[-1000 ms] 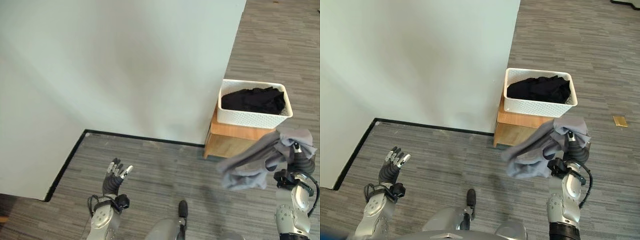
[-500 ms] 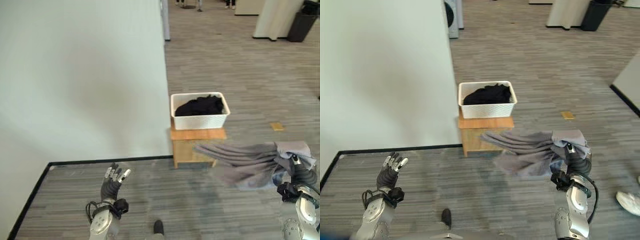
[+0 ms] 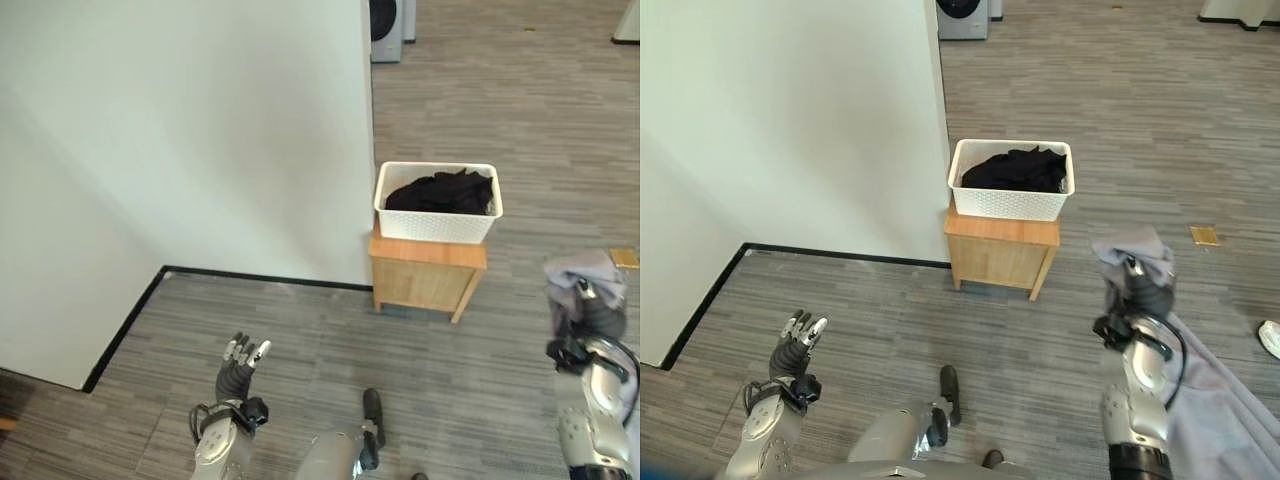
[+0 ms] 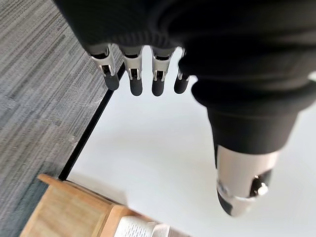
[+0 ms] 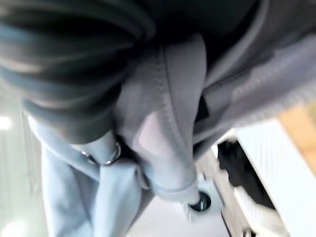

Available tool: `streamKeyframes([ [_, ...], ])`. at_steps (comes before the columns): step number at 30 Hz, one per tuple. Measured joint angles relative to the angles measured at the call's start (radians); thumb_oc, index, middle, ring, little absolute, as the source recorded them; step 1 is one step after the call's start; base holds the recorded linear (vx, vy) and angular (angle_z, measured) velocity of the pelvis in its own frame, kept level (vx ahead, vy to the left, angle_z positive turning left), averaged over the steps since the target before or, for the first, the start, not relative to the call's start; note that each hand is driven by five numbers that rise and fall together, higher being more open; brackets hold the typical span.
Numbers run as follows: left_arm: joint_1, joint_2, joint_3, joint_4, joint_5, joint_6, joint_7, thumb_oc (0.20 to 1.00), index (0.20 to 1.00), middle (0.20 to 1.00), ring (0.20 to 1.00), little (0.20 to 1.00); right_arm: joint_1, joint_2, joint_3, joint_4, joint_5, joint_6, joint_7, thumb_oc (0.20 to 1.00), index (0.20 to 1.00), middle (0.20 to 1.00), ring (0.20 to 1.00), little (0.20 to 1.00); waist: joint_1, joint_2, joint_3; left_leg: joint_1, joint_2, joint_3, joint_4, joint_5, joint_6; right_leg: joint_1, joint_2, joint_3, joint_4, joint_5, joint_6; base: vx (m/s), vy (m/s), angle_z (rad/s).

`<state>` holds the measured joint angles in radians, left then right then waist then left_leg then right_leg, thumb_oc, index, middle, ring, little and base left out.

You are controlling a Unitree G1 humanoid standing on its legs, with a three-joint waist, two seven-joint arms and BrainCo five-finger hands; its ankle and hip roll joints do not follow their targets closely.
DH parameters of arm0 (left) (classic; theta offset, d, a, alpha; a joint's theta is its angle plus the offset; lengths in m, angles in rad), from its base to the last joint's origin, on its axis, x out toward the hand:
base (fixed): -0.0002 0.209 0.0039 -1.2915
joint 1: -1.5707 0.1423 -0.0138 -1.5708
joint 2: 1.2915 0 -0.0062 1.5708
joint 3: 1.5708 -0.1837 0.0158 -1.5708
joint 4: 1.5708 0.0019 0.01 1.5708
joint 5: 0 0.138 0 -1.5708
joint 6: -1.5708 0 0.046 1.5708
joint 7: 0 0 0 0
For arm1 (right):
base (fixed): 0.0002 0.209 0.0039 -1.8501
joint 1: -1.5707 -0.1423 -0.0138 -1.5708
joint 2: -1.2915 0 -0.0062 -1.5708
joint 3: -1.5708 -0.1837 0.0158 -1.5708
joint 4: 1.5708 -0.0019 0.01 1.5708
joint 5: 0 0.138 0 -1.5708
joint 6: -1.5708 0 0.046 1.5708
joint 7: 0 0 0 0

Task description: Pick up bed clothes into laundry basket.

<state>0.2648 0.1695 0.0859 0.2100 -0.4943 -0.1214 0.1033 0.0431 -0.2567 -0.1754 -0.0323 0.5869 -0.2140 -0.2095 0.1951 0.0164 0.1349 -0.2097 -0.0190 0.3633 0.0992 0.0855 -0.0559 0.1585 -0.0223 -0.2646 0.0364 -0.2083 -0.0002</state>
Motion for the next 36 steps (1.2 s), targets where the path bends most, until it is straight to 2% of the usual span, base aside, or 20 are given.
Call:
streamKeyframes([
  [1, 0.027, 0.003, -0.005, -0.013, 0.0, 0.0, 0.0, 1.0, 1.0, 1.0, 1.0, 1.0, 0.014, -0.001, 0.017, -0.012, -0.009, -0.002, 0.013, 0.2, 0.2, 0.2, 0.2, 0.2, -0.005, -0.019, -0.054, 0.071, -0.033, -0.046, -0.098, -0.036, 0.11, -0.022, -0.009, 0.006, 0.071, -0.034, 0.052, 0.52, 0.172, -0.18],
  [2, 0.012, 0.004, -0.014, -0.013, 0.0, 0.0, 0.0, 1.0, 1.0, 1.0, 1.0, 1.0, 0.025, 0.027, 0.026, -0.019, -0.032, -0.002, 0.016, 0.2, 0.2, 0.2, 0.2, 0.2, 0.001, -0.045, -0.062, 0.122, -0.049, -0.02, -0.108, -0.047, 0.2, -0.181, -0.128, -0.028, 0.548, -0.125, 0.195, 0.33, 0.122, -0.15],
  [3, 0.006, 0.018, -0.022, -0.012, 0.0, 0.002, -0.001, 1.0, 1.0, 1.0, 1.0, 1.0, 0.041, 0.041, 0.032, -0.021, -0.039, 0.002, 0.02, 0.2, 0.2, 0.2, 0.2, 0.2, -0.008, -0.07, -0.074, 0.135, -0.071, -0.031, -0.107, -0.065, 0.21, -0.238, -0.174, -0.021, 0.683, -0.065, 0.219, 0.41, 0.099, 0.07],
  [4, -0.02, 0.022, -0.027, -0.013, 0.0, 0.004, -0.001, 1.0, 1.0, 1.0, 1.0, 1.0, 0.035, 0.032, 0.027, -0.038, -0.046, 0.004, 0.022, 0.2, 0.2, 0.2, 0.2, 0.2, -0.03, -0.071, -0.039, 0.162, -0.082, -0.073, -0.09, -0.092, 0.213, -0.318, -0.218, -0.005, 0.899, 0.075, 0.224, 0.16, 0.009, 0.4],
  [5, -0.031, 0.035, -0.045, -0.012, 0.001, 0.005, 0.002, 1.0, 1.0, 1.0, 1.0, 1.0, 0.034, 0.028, 0.021, -0.039, -0.058, 0.004, 0.024, 0.2, 0.2, 0.2, 0.2, 0.2, -0.048, -0.068, -0.01, 0.191, -0.087, -0.105, -0.091, -0.096, 0.216, -0.369, -0.253, 0.0, 1.021, 0.152, 0.209, 0.16, -0.027, 0.95],
  [6, -0.053, 0.055, -0.075, -0.014, 0.001, 0.011, -0.003, 1.0, 1.0, 1.0, 1.0, 1.0, 0.046, 0.027, -0.003, -0.038, -0.069, 0.01, 0.021, 0.2, 0.2, 0.2, 0.2, 0.2, -0.088, -0.043, 0.013, 0.235, -0.085, -0.16, -0.109, -0.094, 0.218, -0.432, -0.27, 0.001, 1.104, 0.15, 0.19, 0.16, -0.113, 1.46],
  [7, -0.056, 0.072, -0.087, -0.046, 0.009, 0.01, -0.016, 1.0, 1.0, 1.0, 1.0, 1.0, 0.054, 0.026, -0.025, -0.039, -0.075, 0.023, 0.015, 0.2, 0.2, 0.2, 0.2, 0.2, -0.124, -0.017, 0.019, 0.269, -0.067, -0.188, -0.12, -0.085, 0.212, -0.488, -0.284, 0.014, 1.033, 0.106, 0.182, 0.24, -0.212, 1.37],
  [8, -0.058, 0.078, -0.079, -0.058, 0.009, 0.003, -0.021, 1.0, 1.0, 1.0, 1.0, 1.0, 0.055, 0.02, -0.032, -0.042, -0.078, 0.024, 0.014, 0.2, 0.2, 0.2, 0.2, 0.2, -0.122, -0.01, 0.016, 0.285, -0.066, -0.185, -0.125, -0.095, 0.195, -0.522, -0.319, 0.016, 0.959, 0.103, 0.181, 0.33, -0.381, 1.4],
  [9, -0.078, 0.1, -0.074, -0.072, 0.008, -0.001, -0.021, 1.0, 1.0, 1.0, 1.0, 1.0, 0.048, 0.02, -0.059, -0.077, -0.08, 0.023, 0.013, 0.2, 0.2, 0.2, 0.2, 0.2, -0.115, -0.005, 0.013, 0.287, -0.075, -0.212, -0.119, -0.12, 0.164, -0.533, -0.413, -0.007, 0.686, 0.115, 0.168, 0.24, -0.299, 1.07],
  [11, -0.088, 0.111, -0.07, -0.079, 0.008, -0.001, -0.021, 1.0, 1.0, 1.0, 1.0, 1.0, 0.025, 0.008, -0.068, -0.085, -0.08, 0.023, 0.011, 0.2, 0.2, 0.2, 0.2, 0.2, -0.124, 0.002, 0.011, 0.284, -0.07, -0.27, -0.12, -0.123, 0.16, -0.497, -0.428, 0.02, 0.421, 0.147, 0.18, 0.28, -0.272, 1.06],
  [12, -0.078, 0.11, -0.066, -0.077, 0.008, -0.001, -0.021, 1.0, 1.0, 1.0, 1.0, 1.0, -0.009, -0.01, -0.073, -0.075, -0.088, 0.026, 0.01, 0.2, 0.2, 0.2, 0.2, 0.2, -0.107, 0.001, 0.011, 0.287, -0.054, -0.305, -0.123, -0.127, 0.151, -0.452, -0.37, 0.102, 0.215, 0.18, 0.194, 0.28, -0.288, 0.74],
  [14, -0.088, 0.112, -0.069, -0.04, 0.009, 0.001, -0.02, 1.0, 1.0, 1.0, 1.0, 1.0, -0.029, -0.07, -0.116, -0.071, -0.12, 0.027, 0.003, 0.2, 0.2, 0.2, 0.2, 0.2, -0.13, 0.0, 0.01, 0.291, -0.037, -0.392, -0.12, -0.136, 0.13, -0.353, -0.247, 0.265, 0.042, 0.204, 0.208, 0.17, -0.202, 1.25],
  [15, -0.09, 0.124, -0.087, -0.044, 0.012, 0.001, -0.022, 1.0, 1.0, 1.0, 1.0, 1.0, -0.028, -0.097, -0.144, -0.071, -0.128, 0.028, -0.009, 0.2, 0.2, 0.2, 0.2, 0.2, -0.144, -0.024, 0.011, 0.303, -0.041, -0.415, -0.119, -0.138, 0.115, -0.306, -0.2, 0.281, 0.0, 0.234, 0.207, 0.12, -0.132, 1.31],
  [16, -0.067, 0.142, -0.084, -0.063, 0.022, 0.0, -0.03, 1.0, 1.0, 1.0, 1.0, 1.0, -0.041, -0.118, -0.157, -0.072, -0.132, 0.031, -0.01, 0.2, 0.2, 0.2, 0.2, 0.2, -0.12, -0.077, 0.003, 0.334, -0.059, -0.404, -0.136, -0.144, 0.097, -0.291, -0.186, 0.215, 0.014, 0.317, 0.17, 0.14, -0.142, 0.51],
  [17, -0.053, 0.113, -0.079, -0.042, 0.035, -0.002, -0.033, 1.0, 1.0, 1.0, 1.0, 1.0, -0.056, -0.152, -0.171, -0.066, -0.142, 0.031, -0.006, 0.2, 0.2, 0.2, 0.2, 0.2, -0.098, -0.06, -0.005, 0.352, -0.042, -0.396, -0.139, -0.163, 0.077, -0.278, -0.168, 0.187, 0.018, 0.318, 0.144, 0.13, -0.132, 0.0],
  [18, -0.003, 0.091, -0.092, -0.055, 0.036, 0.0, -0.034, 1.0, 1.0, 1.0, 1.0, 1.0, -0.088, -0.188, -0.184, -0.073, -0.147, 0.014, -0.005, 0.2, 0.2, 0.2, 0.2, 0.2, -0.105, -0.067, -0.015, 0.337, -0.021, -0.375, -0.132, -0.165, 0.059, -0.249, -0.155, 0.196, -0.024, 0.333, 0.142, 0.13, -0.133, 0.05],
  [20, 0.007, 0.064, -0.106, -0.061, 0.035, 0.001, -0.048, 1.0, 1.0, 1.0, 1.0, 1.0, -0.122, -0.277, -0.203, -0.042, -0.147, -0.001, -0.015, 0.2, 0.2, 0.2, 0.2, 0.2, -0.107, -0.035, -0.036, 0.337, 0.011, -0.365, -0.152, -0.169, 0.05, -0.238, -0.12, 0.17, -0.082, 0.346, 0.122, 0.09, -0.104, 0.13],
  [24, 0.004, 0.076, -0.158, -0.058, 0.027, 0.006, -0.076, 1.0, 1.0, 1.0, 1.0, 1.0, -0.289, -0.526, -0.191, 0.209, -0.103, 0.001, -0.038, 0.2, 0.2, 0.2, 0.2, 0.2, -0.105, -0.042, -0.036, 0.335, 0.049, -0.352, -0.156, -0.167, 0.031, -0.206, -0.078, 0.162, -0.136, 0.376, 0.106, 0.05, -0.08, 0.0],
  [28, -0.008, 0.131, -0.212, -0.061, -0.013, 0.016, -0.085, 1.0, 1.0, 1.0, 1.0, 1.0, -0.487, -0.771, -0.001, 0.494, -0.055, 0.034, -0.041, 0.2, 0.2, 0.2, 0.2, 0.2, -0.111, -0.045, -0.034, 0.335, 0.054, -0.347, -0.166, -0.157, 0.02, -0.21, -0.078, 0.162, -0.141, 0.374, 0.108, 0.05, -0.077, -0.03],
  [36, 0.006, 0.157, -0.232, -0.07, -0.036, 0.02, -0.086, 1.0, 1.0, 1.0, 1.0, 1.0, -0.624, -0.79, 0.129, 0.476, -0.046, 0.046, -0.044, 0.2, 0.2, 0.2, 0.2, 0.2, -0.106, -0.038, -0.038, 0.306, 0.047, -0.348, -0.166, -0.143, 0.024, -0.245, -0.078, 0.163, -0.137, 0.394, 0.09, 0.04, -0.026, 0.01],
])
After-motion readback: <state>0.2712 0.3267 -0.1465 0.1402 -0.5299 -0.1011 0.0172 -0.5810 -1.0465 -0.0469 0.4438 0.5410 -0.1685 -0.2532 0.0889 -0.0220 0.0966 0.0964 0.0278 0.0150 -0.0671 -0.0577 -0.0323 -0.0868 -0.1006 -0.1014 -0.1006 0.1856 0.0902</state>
